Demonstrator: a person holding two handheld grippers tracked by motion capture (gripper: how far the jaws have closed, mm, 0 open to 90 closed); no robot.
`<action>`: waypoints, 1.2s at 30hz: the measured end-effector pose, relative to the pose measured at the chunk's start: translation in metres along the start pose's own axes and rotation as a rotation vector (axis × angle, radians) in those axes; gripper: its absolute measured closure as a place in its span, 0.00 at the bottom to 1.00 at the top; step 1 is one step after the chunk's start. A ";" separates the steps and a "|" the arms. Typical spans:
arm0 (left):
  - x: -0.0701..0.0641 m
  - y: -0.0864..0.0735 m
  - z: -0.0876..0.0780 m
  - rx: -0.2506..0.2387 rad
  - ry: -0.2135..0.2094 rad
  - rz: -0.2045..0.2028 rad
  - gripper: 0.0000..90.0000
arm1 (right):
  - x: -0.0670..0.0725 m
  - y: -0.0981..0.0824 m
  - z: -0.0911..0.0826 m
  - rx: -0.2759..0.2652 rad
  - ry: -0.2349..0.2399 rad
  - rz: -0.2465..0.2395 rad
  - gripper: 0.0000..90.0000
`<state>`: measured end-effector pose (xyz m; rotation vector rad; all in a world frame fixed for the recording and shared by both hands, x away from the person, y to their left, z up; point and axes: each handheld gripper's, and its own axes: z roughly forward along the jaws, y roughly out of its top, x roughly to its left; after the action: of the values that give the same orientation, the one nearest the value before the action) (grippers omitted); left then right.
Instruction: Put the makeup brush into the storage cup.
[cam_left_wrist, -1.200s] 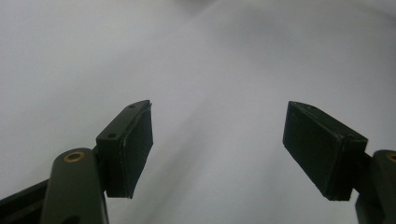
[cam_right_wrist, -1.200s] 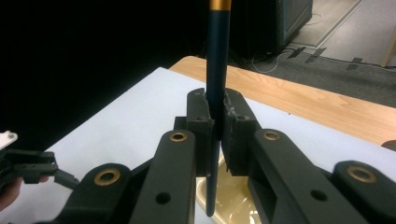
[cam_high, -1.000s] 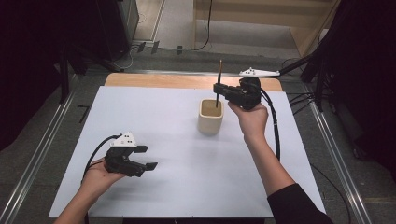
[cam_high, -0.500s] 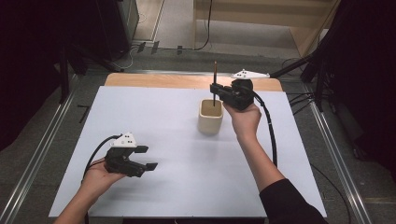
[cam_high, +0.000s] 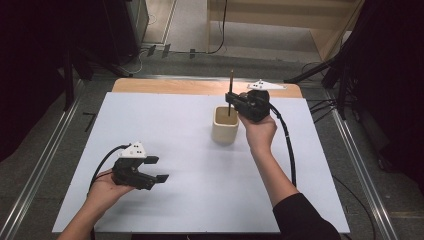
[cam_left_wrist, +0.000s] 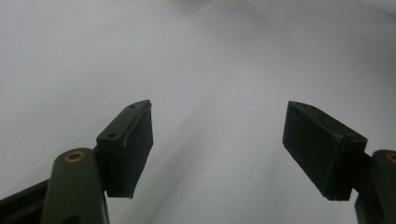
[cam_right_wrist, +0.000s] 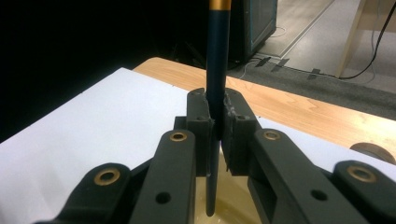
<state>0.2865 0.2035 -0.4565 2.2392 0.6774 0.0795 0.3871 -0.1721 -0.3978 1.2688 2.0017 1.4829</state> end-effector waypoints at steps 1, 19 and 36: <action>0.000 0.000 0.000 0.000 -0.001 -0.001 0.28 | -0.001 -0.001 0.000 -0.001 -0.003 0.000 0.93; 0.000 0.000 0.000 -0.002 -0.001 0.001 0.28 | -0.002 -0.035 0.014 0.014 0.012 0.044 0.93; 0.001 0.000 -0.001 -0.003 0.008 -0.003 0.28 | -0.002 -0.043 0.015 0.036 0.014 0.044 0.93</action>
<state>0.2870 0.2044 -0.4561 2.2364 0.6846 0.0881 0.3793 -0.1676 -0.4425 1.3296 2.0303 1.4854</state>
